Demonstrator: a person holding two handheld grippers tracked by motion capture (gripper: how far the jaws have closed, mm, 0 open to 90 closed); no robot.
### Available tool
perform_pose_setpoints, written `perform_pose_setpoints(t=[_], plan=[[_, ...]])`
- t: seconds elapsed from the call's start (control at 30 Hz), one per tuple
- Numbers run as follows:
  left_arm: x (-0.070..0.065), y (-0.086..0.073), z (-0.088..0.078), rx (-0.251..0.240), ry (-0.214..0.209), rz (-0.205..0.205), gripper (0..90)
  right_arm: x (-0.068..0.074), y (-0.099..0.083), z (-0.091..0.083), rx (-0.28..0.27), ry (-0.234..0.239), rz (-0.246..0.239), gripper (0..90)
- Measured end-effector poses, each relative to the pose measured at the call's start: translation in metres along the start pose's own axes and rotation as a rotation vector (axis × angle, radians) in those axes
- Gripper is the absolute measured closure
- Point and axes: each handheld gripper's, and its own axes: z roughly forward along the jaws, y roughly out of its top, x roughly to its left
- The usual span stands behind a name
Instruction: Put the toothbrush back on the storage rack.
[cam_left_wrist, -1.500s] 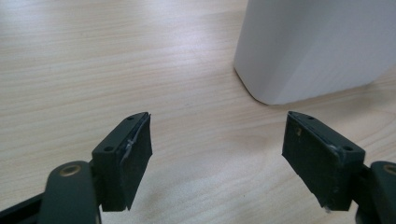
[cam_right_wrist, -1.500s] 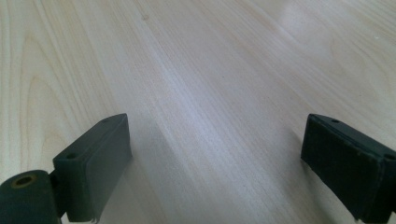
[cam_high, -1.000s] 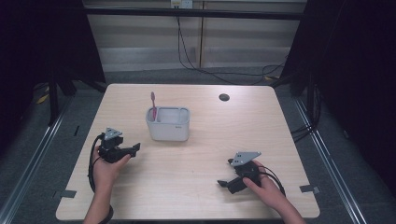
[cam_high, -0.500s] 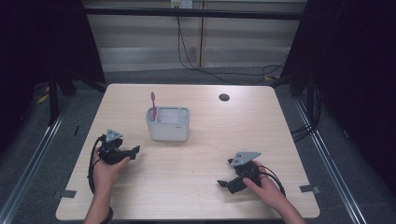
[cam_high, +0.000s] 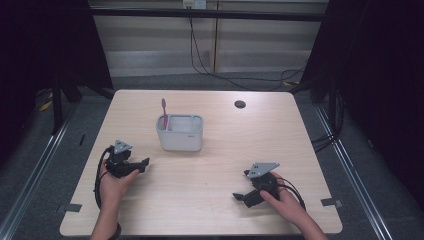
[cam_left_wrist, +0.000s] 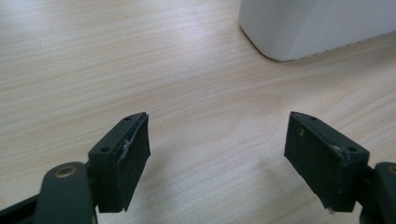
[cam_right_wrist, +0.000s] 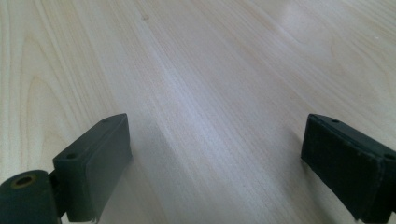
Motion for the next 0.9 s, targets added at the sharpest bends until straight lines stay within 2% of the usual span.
perform_pose_setpoints(t=[0.1, 0.23, 0.3, 0.57, 0.8, 0.9], plan=[[0.0, -0.0018, 0.0014, -0.001, 0.004, -0.009, 22.1, 0.0001, 0.0, 0.0, 0.0, 0.0, 0.001, 7.8], [0.001, -0.0031, 0.0017, 0.013, 0.018, 0.017, 22.2, 0.0, 0.0, 0.0, 0.0, 0.0, 0.0, 7.8], [0.0013, -0.0044, 0.0027, 0.015, 0.017, 0.011, 22.1, 0.0, 0.0, 0.0, 0.0, -0.001, 0.0, 7.8], [0.0014, -0.0062, 0.0035, 0.036, 0.025, 0.04, 22.0, 0.0, 0.0, 0.0, 0.0, 0.0, 0.0, 7.8], [0.0015, -0.0077, 0.0042, 0.027, 0.018, 0.034, 21.7, 0.0, 0.0, 0.0, 0.0, -0.001, 0.0, 7.8], [0.0024, -0.0088, 0.0045, 0.023, 0.011, 0.018, 21.4, 0.0, 0.0, 0.0, 0.0, 0.0, 0.0, 7.8]])
